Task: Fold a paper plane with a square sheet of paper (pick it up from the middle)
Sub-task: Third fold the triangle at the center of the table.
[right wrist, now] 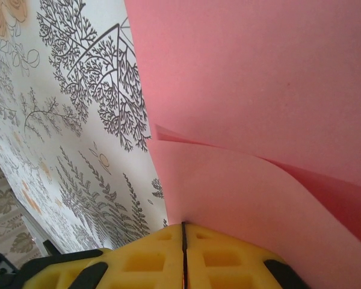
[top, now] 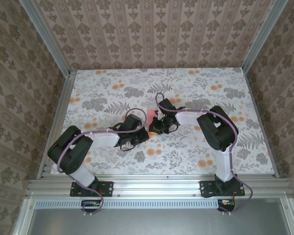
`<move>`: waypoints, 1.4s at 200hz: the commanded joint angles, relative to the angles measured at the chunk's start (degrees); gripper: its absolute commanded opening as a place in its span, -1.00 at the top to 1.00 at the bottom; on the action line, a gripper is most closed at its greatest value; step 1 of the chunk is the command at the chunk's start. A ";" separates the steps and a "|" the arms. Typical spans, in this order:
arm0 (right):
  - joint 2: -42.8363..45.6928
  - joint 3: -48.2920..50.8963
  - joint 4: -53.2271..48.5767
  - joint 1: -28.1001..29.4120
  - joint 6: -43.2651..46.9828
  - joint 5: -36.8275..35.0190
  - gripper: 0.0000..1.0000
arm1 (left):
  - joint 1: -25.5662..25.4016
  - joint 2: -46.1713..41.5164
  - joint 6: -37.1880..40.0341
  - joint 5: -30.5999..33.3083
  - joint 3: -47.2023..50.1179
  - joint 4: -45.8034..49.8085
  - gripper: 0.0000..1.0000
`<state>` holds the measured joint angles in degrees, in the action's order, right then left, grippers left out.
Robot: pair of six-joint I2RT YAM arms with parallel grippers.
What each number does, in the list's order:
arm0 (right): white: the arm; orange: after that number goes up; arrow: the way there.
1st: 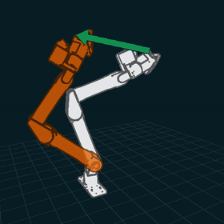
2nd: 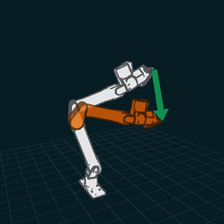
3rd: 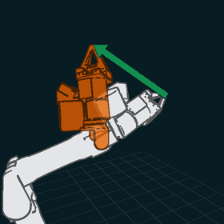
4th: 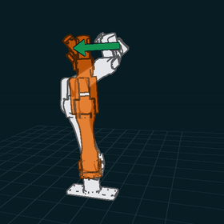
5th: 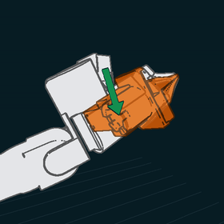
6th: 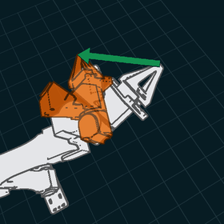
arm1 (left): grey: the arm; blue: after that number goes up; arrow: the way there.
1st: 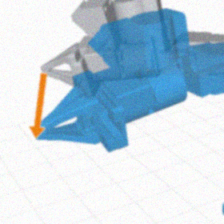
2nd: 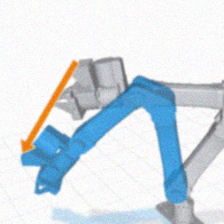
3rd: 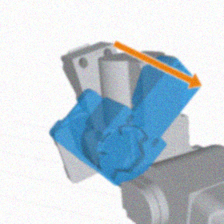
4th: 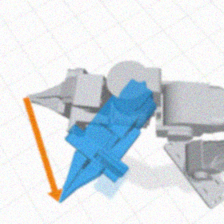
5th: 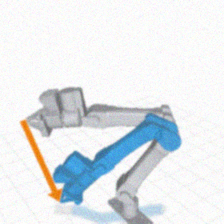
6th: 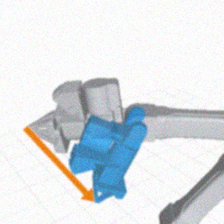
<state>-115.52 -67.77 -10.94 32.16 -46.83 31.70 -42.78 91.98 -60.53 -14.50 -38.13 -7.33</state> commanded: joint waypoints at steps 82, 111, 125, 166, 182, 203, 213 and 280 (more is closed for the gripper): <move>-2.89 0.51 -2.06 -0.76 -3.36 -2.84 0.82 | -0.79 3.38 -3.01 0.97 -0.45 -1.24 0.93; -1.23 0.44 1.69 -2.03 -3.39 -0.06 0.82 | -1.07 3.76 -3.01 2.62 -0.61 2.76 0.95; 0.17 0.44 4.91 -2.73 -3.38 2.71 0.79 | -1.16 4.19 -3.00 3.44 -1.11 5.19 0.96; 6.50 2.55 7.95 -4.04 0.57 4.55 0.73 | -1.36 4.76 -4.04 4.91 -1.73 9.08 1.00; 7.82 4.62 6.99 -3.79 2.41 3.23 0.73 | -1.41 5.28 -4.74 4.99 -1.84 9.39 1.00; 7.58 7.46 7.05 -3.08 3.43 2.42 0.76 | -1.51 6.01 -5.61 4.89 -1.93 9.43 1.00; 7.36 8.56 7.58 -2.66 3.42 2.70 0.77 | -1.52 6.25 -5.99 4.83 -1.88 9.45 1.00; 3.69 7.76 6.85 -1.64 5.34 2.63 0.79 | -1.65 6.87 -6.52 4.82 -3.04 12.31 1.00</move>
<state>-109.43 -58.54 -3.18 30.68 -43.22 34.89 -43.97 95.31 -66.08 -12.16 -41.82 -3.66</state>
